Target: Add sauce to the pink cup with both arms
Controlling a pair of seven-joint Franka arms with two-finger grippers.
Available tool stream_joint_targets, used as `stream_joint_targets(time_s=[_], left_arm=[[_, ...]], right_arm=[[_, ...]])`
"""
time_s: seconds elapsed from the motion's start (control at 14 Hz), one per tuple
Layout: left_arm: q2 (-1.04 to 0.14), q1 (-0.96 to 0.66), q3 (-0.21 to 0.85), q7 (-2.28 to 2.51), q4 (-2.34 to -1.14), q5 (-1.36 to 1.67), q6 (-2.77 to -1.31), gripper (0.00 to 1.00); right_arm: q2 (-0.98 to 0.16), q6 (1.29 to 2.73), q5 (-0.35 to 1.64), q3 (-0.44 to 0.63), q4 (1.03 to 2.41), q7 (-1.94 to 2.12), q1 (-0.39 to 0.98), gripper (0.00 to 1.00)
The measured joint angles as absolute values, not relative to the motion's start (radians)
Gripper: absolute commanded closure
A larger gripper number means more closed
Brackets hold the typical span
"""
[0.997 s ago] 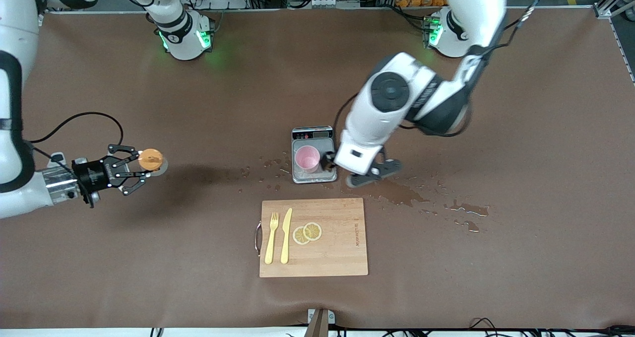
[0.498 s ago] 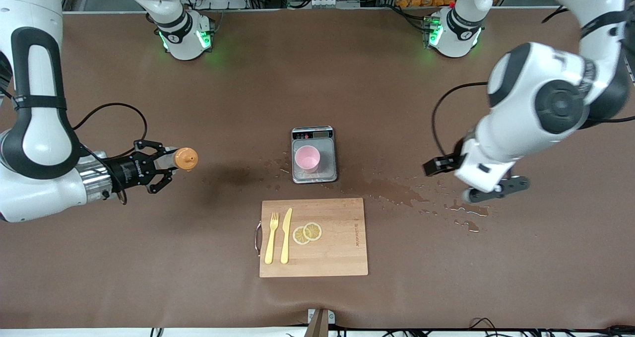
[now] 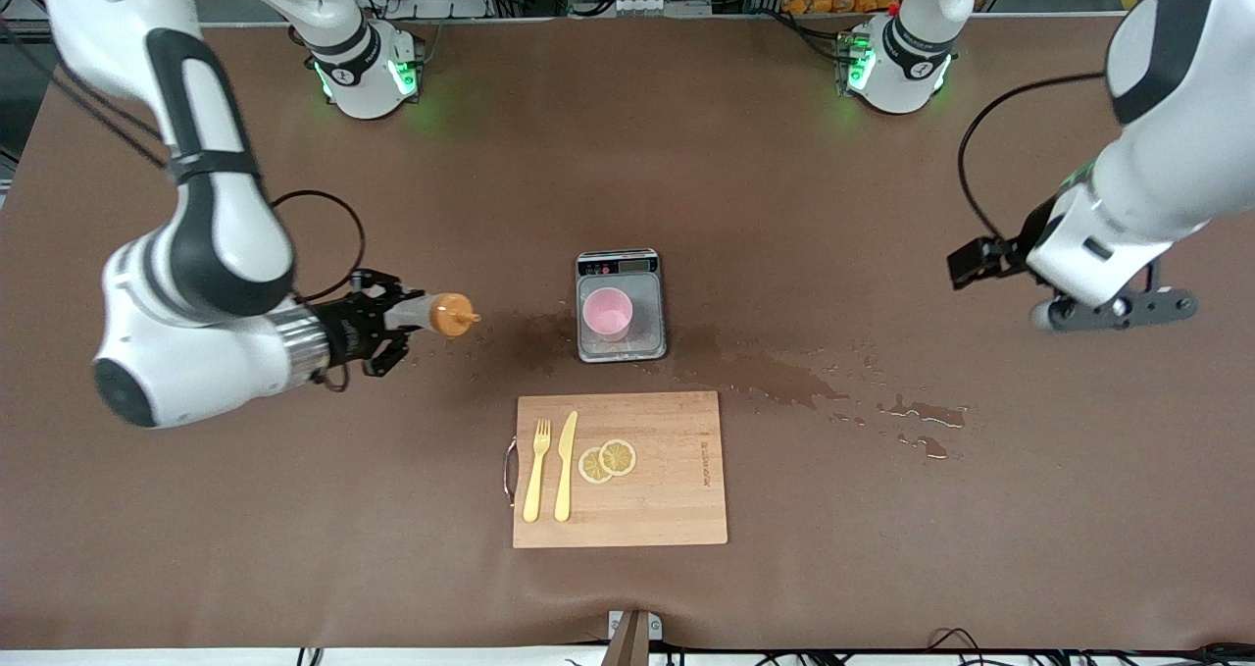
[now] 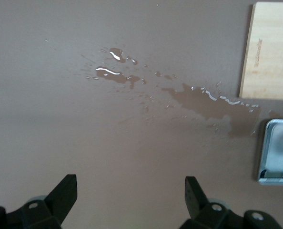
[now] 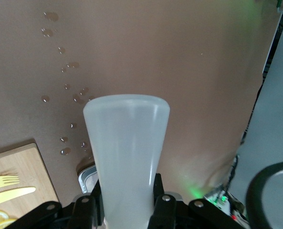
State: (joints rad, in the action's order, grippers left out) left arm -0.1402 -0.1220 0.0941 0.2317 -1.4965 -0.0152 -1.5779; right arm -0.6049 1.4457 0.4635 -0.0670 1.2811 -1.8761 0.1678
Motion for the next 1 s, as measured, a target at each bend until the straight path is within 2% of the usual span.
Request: stream_joint_targets(time_s=[0.36,0.57,1.0], left_arm=[[-0.026,-0.163,-0.024,0.045,-1.53,-0.016,-1.469,0.0],[0.012,-0.155,-0.03,0.038,-1.53,-0.016,-1.413,0.0],[0.026,-0.152,-0.03,0.048,-1.527,-0.016,-1.408,0.0]], right_arm=[[-0.608,1.5,0.4,-0.065,1.281,-2.032,0.264,0.68],[-0.617,1.501,0.313,-0.065,1.281,-2.096,0.314,0.69],[-0.646,1.509,0.162,-0.064,1.28,-2.198,0.407,0.71]])
